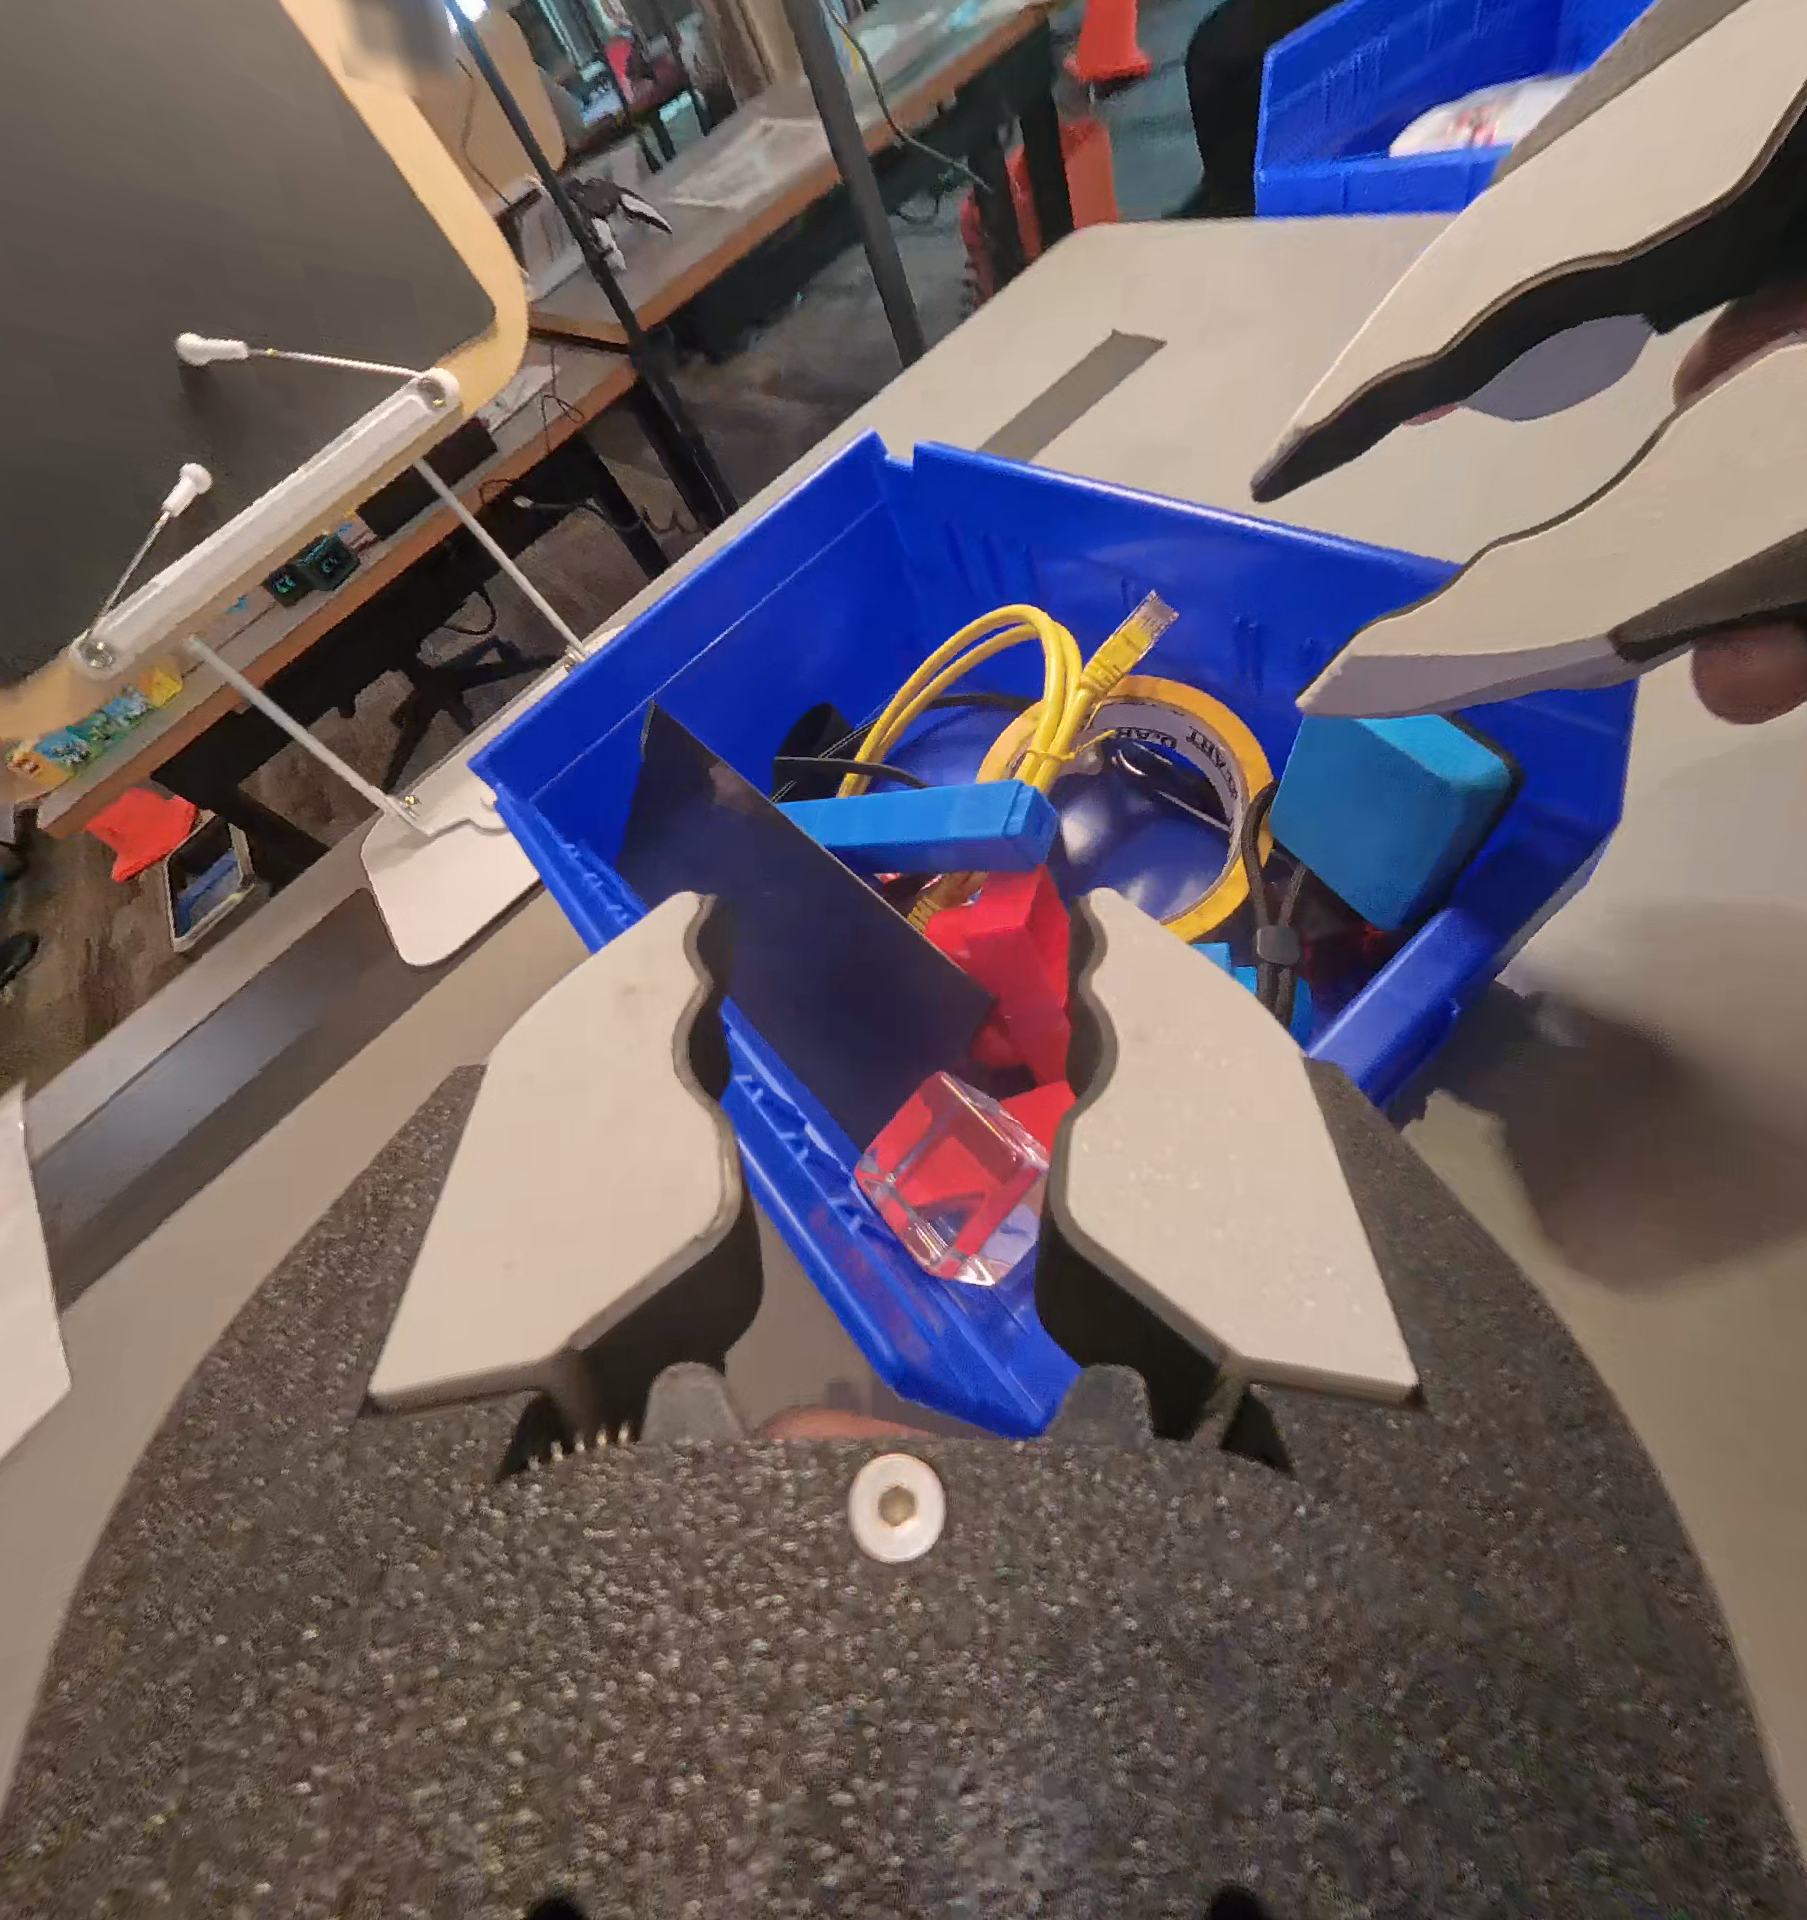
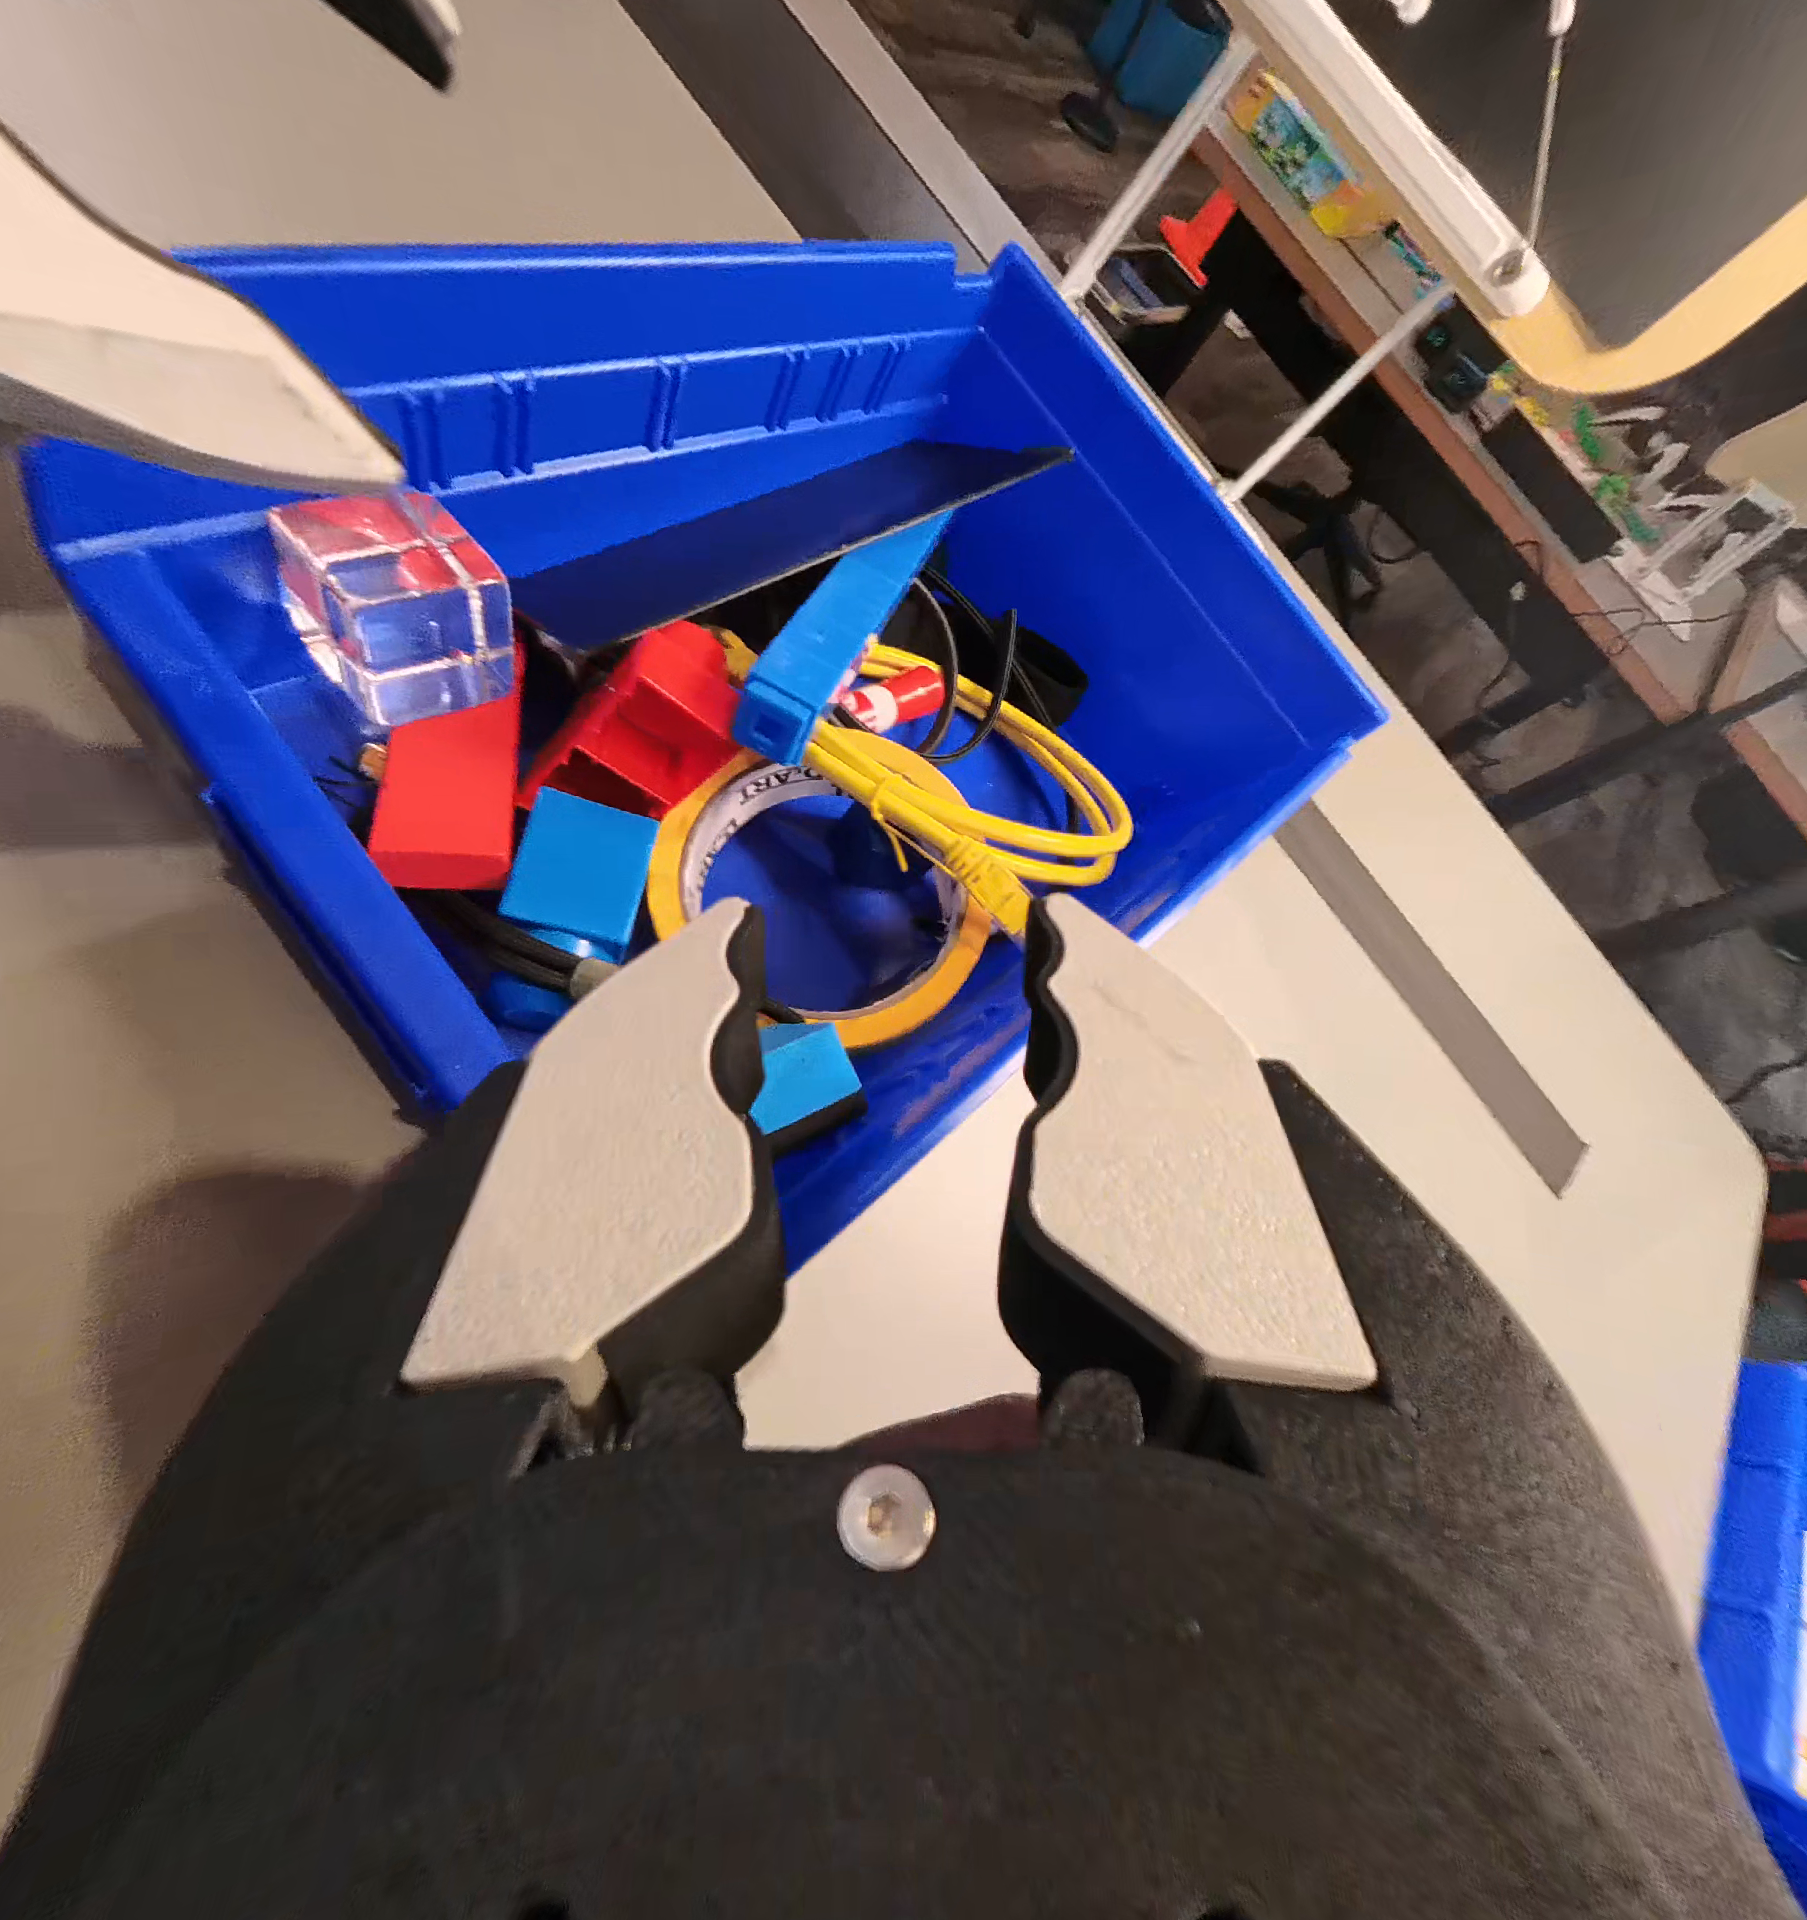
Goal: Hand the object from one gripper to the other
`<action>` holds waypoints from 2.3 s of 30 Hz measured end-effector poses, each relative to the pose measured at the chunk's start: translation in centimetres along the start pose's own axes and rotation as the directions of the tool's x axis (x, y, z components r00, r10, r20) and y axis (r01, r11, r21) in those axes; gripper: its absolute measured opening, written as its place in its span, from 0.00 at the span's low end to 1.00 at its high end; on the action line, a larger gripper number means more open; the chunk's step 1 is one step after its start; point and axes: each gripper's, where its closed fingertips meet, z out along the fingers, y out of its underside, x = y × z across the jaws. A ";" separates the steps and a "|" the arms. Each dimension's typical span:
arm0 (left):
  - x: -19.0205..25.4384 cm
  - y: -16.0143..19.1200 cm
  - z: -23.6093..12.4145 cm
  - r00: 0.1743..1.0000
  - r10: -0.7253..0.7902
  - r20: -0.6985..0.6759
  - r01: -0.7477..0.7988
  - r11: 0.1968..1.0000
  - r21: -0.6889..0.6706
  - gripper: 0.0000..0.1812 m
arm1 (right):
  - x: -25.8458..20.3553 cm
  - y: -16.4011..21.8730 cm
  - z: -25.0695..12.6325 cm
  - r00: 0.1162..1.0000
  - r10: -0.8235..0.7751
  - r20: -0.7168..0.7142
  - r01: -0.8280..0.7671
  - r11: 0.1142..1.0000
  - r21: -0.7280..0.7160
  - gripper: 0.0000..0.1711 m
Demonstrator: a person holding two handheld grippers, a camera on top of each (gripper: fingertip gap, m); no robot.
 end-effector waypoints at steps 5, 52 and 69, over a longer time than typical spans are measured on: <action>-0.5 -1.1 2.4 0.991 0.134 -0.017 -0.135 0.987 -0.088 0.36 | 0.0 -0.3 -0.3 0.995 0.060 0.078 -0.067 0.993 0.092 0.29; 3.8 5.9 14.3 0.734 0.187 -0.653 -0.638 0.520 -0.568 0.42 | 0.5 1.9 0.4 0.942 0.183 0.282 -0.240 0.953 0.183 0.23; 2.2 5.4 14.4 0.802 0.135 -0.581 -0.533 0.601 -0.595 0.19 | 0.6 1.8 0.6 0.955 0.153 0.256 -0.208 0.957 0.203 0.23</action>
